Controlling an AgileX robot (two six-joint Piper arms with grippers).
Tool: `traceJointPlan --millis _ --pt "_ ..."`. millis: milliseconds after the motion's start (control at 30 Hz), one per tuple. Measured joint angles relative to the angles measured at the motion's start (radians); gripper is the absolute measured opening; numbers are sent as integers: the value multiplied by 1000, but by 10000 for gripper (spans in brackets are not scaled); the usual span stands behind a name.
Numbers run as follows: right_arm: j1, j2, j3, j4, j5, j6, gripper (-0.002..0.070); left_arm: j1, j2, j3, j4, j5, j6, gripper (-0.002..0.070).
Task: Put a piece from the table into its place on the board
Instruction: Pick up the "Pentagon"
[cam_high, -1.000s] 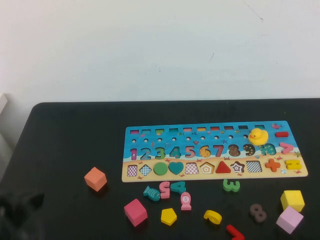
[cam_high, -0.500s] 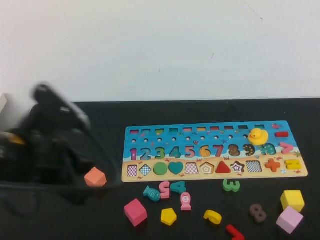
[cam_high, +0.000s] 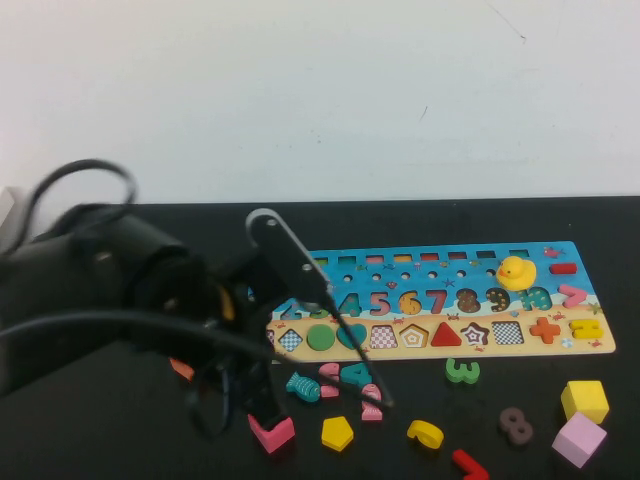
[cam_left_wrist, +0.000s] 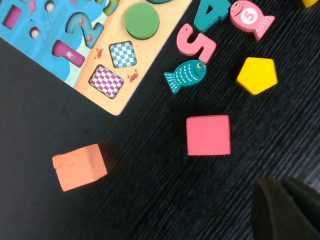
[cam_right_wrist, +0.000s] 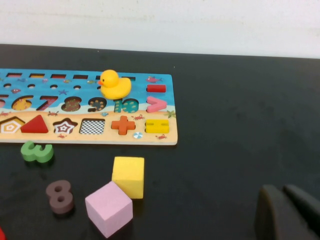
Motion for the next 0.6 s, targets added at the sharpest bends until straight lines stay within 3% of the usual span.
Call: traceJointPlan --millis 467,600 --pt "0 0 0 0 0 2 19 -16 287 -232 -13 82 -17 -1" --pt "0 0 0 0 0 2 19 -35 366 -274 -11 89 -15 39"
